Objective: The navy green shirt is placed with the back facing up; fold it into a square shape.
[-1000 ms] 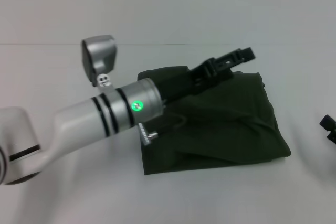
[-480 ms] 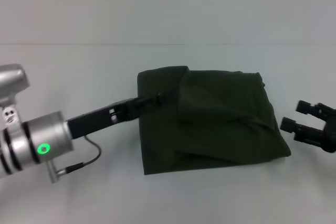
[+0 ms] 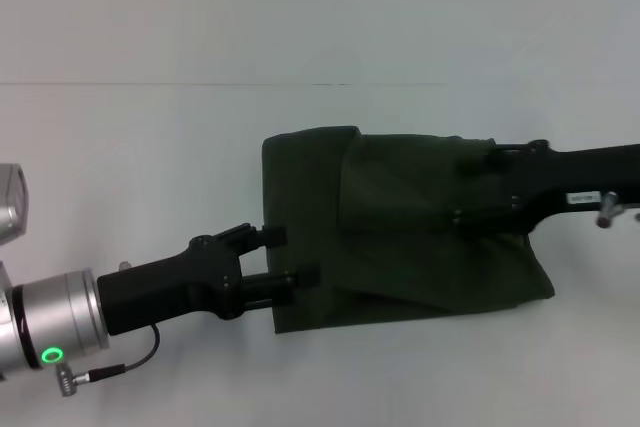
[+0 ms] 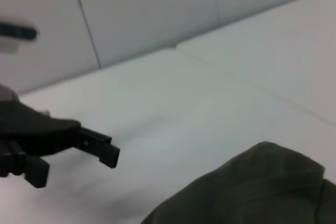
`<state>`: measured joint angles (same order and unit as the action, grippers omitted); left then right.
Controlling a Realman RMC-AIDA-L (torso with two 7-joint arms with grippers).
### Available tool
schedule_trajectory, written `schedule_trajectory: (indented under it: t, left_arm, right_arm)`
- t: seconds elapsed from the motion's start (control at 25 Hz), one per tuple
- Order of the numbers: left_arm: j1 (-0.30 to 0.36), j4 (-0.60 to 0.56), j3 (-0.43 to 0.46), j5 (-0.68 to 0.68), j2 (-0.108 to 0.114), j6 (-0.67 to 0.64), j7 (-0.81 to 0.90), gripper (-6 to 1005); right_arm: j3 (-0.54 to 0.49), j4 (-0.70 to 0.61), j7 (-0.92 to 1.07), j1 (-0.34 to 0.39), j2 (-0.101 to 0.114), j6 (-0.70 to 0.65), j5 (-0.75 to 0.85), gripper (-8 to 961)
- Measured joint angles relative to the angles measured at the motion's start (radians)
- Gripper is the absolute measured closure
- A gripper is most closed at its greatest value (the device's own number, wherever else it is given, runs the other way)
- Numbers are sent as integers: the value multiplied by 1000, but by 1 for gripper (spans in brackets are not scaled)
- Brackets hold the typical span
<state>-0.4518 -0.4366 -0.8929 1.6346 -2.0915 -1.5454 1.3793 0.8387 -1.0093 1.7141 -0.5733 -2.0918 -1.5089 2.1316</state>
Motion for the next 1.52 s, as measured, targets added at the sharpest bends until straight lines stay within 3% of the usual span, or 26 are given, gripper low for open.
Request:
schedule_trajectory:
  t: [0.28,0.56,1.12,1.52]
  left_arm:
    - [6,2,-1,6,-7,8,-34,62]
    - [13,2,-1,7,-14,10,-49,63]
    - [18,-3,-5,26,-10,24,-62,63]
    - [18,-1,-2,44,-14,48,-73,63]
  right_arm:
    - [250,-25,47,-64,-4,153,93,52]
    - [432,-26,90,-70,-7,310,116,58]
    - [589,-5,346,-135,-10,436,245,72]
    - [620,-2,354,-136,-10,463,242,376]
